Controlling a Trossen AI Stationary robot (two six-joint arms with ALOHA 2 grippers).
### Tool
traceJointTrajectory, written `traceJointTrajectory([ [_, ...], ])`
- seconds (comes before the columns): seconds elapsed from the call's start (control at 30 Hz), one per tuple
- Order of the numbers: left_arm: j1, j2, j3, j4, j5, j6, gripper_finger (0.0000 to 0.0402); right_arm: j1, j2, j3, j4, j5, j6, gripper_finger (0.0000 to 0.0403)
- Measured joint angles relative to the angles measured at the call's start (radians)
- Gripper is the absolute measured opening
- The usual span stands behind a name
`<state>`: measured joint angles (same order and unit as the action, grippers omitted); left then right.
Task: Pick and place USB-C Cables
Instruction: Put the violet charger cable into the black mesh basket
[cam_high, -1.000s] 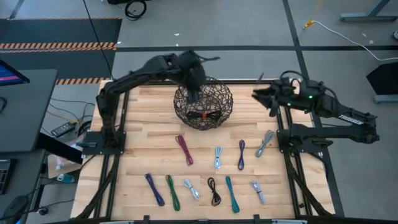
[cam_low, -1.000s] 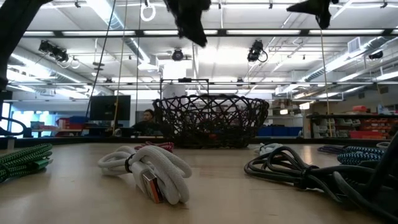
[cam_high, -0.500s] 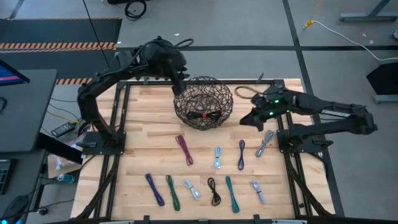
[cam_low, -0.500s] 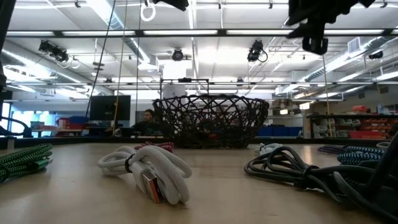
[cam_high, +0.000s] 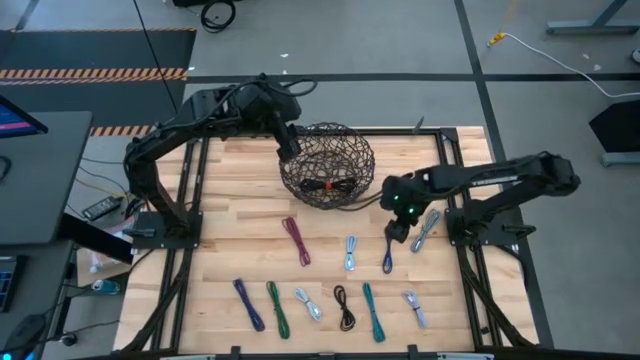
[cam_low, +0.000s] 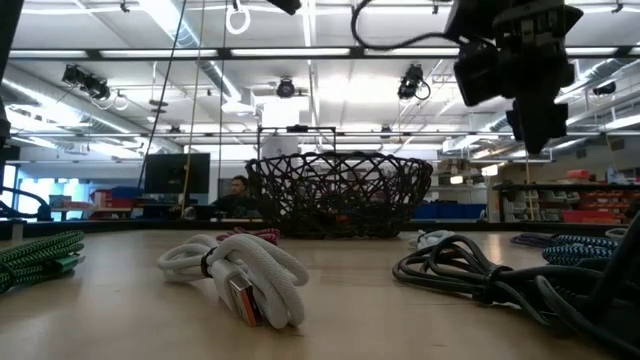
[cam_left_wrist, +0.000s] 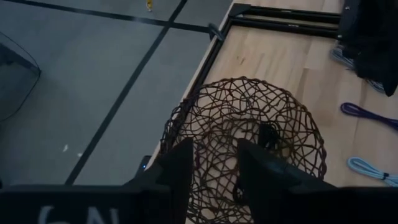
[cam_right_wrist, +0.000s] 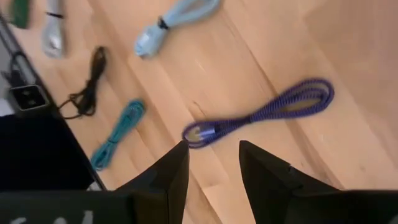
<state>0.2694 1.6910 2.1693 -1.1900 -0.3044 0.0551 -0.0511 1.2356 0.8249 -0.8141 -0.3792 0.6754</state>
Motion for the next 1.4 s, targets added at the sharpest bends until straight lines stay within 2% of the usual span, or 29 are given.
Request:
traceJointTrajectory([
  [0.1, 0.0, 0.0, 0.0, 0.0, -0.003, 0.0, 0.0133, 0.019, 0.034, 0.0, -0.005, 0.036, 0.06, 0.0147],
  [0.33, 0.0, 0.0, 0.0, 0.001, -0.003, 0.0, 0.0133, 0.048, 0.13, 0.0, -0.027, 0.19, 0.232, 0.0147],
  [0.6, 0.0, 0.0, 0.0, 0.003, -0.003, 0.008, 0.0133, 0.101, 0.249, 0.0, -0.009, 0.228, 0.415, 0.0151],
  [0.87, 0.0, 0.0, 0.0, 0.003, -0.002, 0.017, 0.0133, 0.139, 0.316, 0.0, 0.155, 0.273, 0.525, 0.0151],
  [1.0, 0.0, 0.0, 0.0, 0.003, -0.002, 0.034, 0.0133, 0.148, 0.316, 0.0, 0.153, 0.283, 0.522, 0.0151],
  [1.23, 0.0, 0.0, -0.001, 0.01, -0.002, 0.035, 0.0133, 0.142, 0.237, 0.0, 0.128, 0.275, 0.526, 0.0151],
  [1.4, 0.0, 0.0, -0.001, 0.009, -0.002, 0.036, 0.0133, 0.139, 0.223, 0.0, 0.019, 0.288, 0.551, 0.0151],
])
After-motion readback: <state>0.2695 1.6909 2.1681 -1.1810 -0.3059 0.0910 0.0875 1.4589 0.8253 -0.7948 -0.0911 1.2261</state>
